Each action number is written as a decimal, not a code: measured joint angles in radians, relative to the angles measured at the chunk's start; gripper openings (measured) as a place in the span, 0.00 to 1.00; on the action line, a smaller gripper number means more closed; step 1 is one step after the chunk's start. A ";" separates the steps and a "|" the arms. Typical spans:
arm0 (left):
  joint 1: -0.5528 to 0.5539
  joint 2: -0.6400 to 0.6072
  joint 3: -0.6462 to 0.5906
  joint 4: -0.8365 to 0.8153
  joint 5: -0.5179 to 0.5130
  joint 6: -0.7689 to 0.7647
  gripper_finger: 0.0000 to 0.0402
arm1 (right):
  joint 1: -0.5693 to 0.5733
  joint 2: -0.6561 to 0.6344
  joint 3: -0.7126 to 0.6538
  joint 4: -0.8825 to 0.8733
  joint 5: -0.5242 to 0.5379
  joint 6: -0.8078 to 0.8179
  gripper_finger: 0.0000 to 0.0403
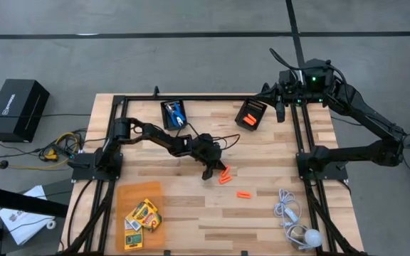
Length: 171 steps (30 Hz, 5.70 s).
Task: Pick & Place School Supplies
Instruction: Put the orange eraser into the right black bin
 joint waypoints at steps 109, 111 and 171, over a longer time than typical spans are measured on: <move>0.020 -0.001 -0.003 -0.066 0.001 0.014 0.00 | -0.006 0.001 0.000 0.008 -0.052 -0.033 0.00; 0.026 -0.001 -0.003 -0.066 0.004 0.014 0.00 | -0.006 0.001 0.000 0.008 -0.052 -0.033 0.00; 0.164 -0.931 0.089 -0.983 -0.284 -0.138 0.35 | 0.163 0.243 -0.080 -0.125 -0.057 -0.177 0.32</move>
